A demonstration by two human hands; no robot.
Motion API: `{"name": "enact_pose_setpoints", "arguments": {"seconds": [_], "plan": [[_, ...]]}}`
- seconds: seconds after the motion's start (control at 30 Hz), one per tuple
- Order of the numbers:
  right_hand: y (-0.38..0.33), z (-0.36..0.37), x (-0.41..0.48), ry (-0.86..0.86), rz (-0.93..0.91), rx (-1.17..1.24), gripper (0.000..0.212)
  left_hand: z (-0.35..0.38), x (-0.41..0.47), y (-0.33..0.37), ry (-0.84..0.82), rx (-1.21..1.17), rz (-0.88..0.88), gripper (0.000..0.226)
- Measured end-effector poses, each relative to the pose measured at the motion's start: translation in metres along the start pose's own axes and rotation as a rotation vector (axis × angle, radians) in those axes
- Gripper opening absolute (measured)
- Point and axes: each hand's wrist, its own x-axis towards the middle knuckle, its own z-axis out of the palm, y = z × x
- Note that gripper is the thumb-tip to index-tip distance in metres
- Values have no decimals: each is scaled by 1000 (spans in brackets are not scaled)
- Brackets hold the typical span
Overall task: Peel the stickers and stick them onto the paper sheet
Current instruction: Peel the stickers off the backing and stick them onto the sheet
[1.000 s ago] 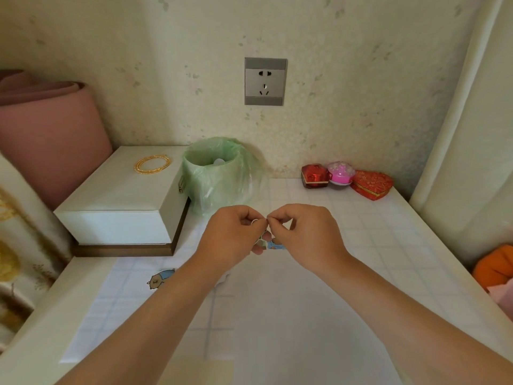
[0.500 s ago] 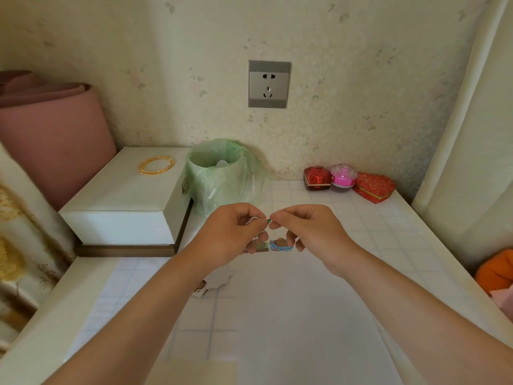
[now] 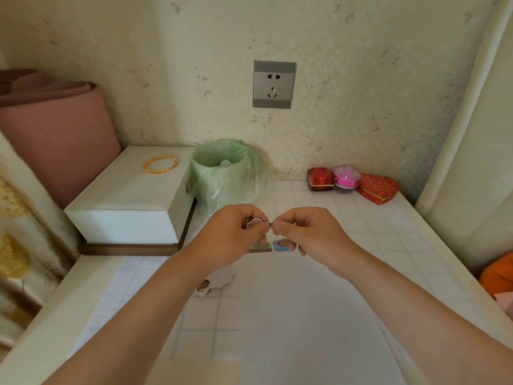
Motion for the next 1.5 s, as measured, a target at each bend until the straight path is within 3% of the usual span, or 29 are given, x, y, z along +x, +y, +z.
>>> {"name": "enact_pose_setpoints", "arguments": {"seconds": [0.33, 0.53, 0.9, 1.13, 1.5], "plan": [[3, 4, 1, 77, -93, -227, 13, 2, -1, -1, 7, 71, 36, 7], [0, 2, 1, 29, -21, -58, 11, 0, -1, -1, -1, 20, 8, 6], [3, 6, 3, 36, -74, -72, 19, 1, 1, -1, 15, -128, -23, 8], [1, 4, 3, 22, -28, 57, 16, -1, 2, -2, 23, -154, -39, 8], [4, 10, 2, 63, -112, -140, 26, 9, 0, 2, 68, -184, -27, 8]]}}
